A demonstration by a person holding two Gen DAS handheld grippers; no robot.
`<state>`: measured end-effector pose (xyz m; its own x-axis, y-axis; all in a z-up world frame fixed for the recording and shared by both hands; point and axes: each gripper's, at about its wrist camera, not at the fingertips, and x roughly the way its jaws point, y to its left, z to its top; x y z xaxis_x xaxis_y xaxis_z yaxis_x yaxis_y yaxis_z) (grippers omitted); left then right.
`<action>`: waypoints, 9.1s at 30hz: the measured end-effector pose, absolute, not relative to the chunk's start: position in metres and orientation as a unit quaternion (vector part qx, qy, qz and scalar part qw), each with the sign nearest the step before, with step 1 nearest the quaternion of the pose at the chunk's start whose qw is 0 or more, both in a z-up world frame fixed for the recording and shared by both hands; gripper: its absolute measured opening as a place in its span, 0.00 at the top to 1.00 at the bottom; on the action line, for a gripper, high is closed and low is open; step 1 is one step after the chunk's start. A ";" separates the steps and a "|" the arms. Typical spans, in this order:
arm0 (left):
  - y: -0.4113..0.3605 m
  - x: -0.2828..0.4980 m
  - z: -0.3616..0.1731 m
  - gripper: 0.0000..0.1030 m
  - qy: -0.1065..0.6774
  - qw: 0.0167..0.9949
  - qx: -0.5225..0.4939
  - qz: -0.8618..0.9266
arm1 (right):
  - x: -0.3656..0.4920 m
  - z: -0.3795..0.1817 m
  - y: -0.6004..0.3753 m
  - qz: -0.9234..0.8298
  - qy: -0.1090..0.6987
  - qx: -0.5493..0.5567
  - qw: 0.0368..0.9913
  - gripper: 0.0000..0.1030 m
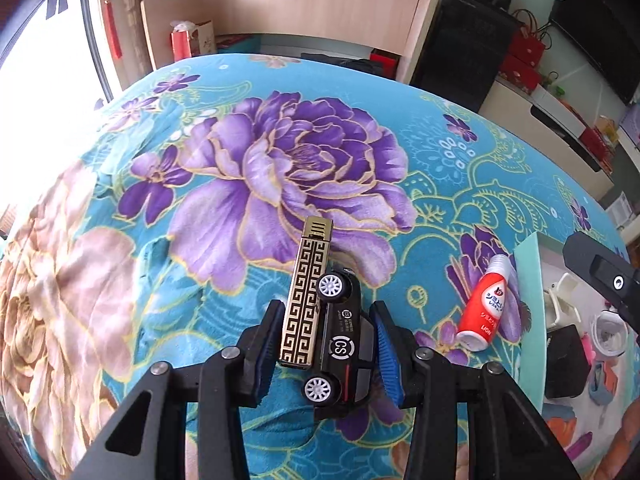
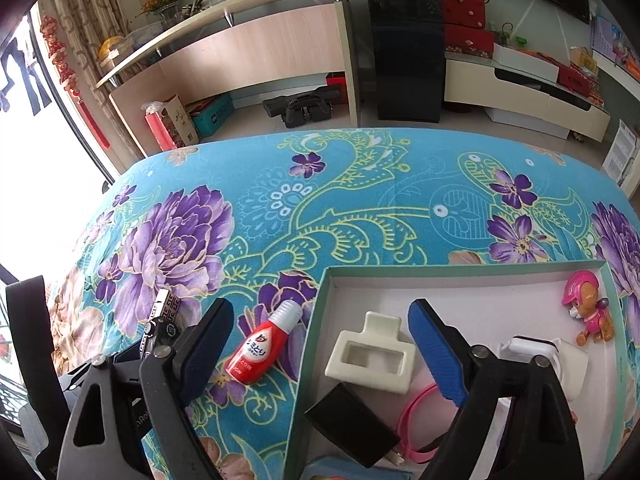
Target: Organize rigid objects
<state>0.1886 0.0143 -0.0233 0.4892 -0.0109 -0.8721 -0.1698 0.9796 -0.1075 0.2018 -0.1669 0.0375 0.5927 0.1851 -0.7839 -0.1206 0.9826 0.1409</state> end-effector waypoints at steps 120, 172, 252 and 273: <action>-0.162 0.109 0.047 0.57 0.417 0.887 0.054 -0.190 | 0.079 0.022 -0.321 -0.073 0.458 0.092 0.881 0.77; -0.119 0.106 0.032 0.06 0.455 0.884 0.049 -0.097 | 0.072 0.019 -0.294 -0.047 0.471 0.048 0.880 0.32; -0.018 -0.006 0.005 0.00 0.442 0.895 -0.019 0.049 | -0.037 0.008 -0.239 -0.078 0.421 0.045 0.902 0.00; -0.018 -0.006 0.003 0.00 0.447 0.893 -0.021 0.039 | -0.033 0.005 -0.237 -0.078 0.434 0.040 0.897 0.00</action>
<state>-0.0057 -0.0176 0.0028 0.5967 0.0510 -0.8008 -0.0888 0.9960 -0.0028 -0.0331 -0.2368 0.0050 0.6115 -0.1051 -0.7842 0.1744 0.9847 0.0040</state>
